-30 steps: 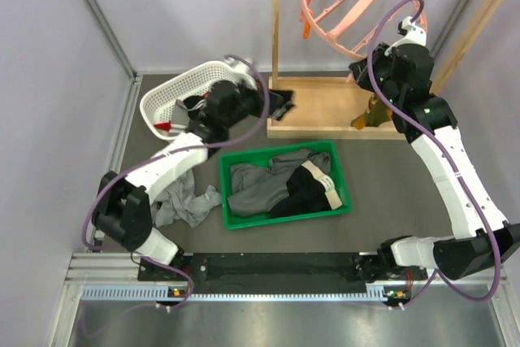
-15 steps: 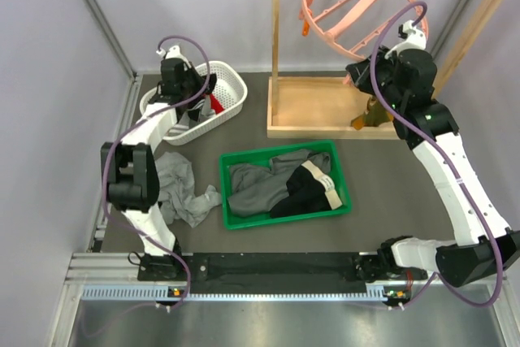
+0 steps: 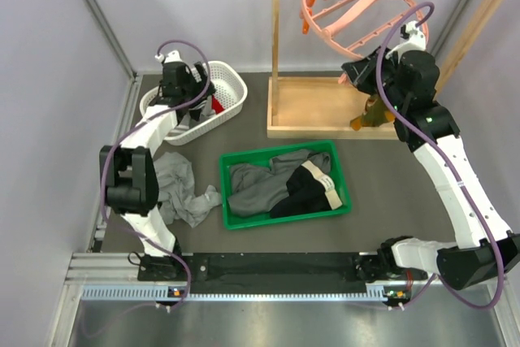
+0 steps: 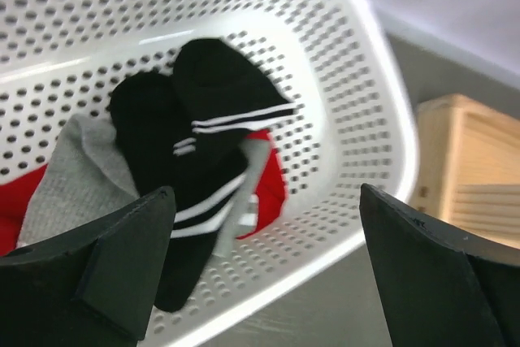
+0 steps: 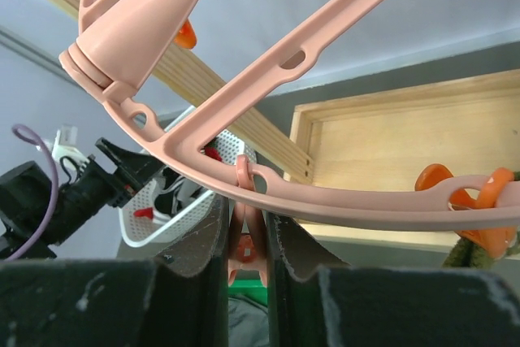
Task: Remove the socks clipped to the hanger
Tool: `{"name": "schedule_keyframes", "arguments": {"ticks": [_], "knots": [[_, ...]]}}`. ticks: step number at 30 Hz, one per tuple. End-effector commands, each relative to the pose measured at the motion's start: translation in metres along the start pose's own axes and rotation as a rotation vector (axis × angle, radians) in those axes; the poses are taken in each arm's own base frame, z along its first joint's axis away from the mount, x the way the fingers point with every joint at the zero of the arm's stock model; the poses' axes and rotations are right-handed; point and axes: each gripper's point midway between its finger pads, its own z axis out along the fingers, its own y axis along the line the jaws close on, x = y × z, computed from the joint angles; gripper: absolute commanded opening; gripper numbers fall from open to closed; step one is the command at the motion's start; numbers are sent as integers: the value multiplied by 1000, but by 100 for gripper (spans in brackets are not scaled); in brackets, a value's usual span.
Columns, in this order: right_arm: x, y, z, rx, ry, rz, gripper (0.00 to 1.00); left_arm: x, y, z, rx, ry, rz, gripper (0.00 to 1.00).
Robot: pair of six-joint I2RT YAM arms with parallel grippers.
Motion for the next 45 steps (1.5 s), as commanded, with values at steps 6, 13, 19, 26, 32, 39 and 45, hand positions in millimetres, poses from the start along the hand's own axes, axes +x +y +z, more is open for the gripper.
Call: {"name": "schedule_keyframes", "arguments": {"ticks": [6,13,19,26,32,39,45], "knots": [[-15,35,-13,-134,-24,83,3,-26,-149,-98,576,-221,143,98],[-13,43,-15,-171,-7,109,3,51,-241,-159,867,-260,219,98],[-16,51,-17,-202,-4,120,3,97,-301,-175,1005,-211,219,98],[-13,53,-18,-222,-1,146,3,146,-351,-186,1119,-162,226,99],[-9,51,-18,-219,3,137,3,183,-387,-179,1183,-106,235,99],[-9,55,-17,-237,11,150,4,194,-421,-162,1172,-107,237,99],[-7,55,-19,-240,14,159,4,187,-433,-150,1136,-140,219,88]]}}
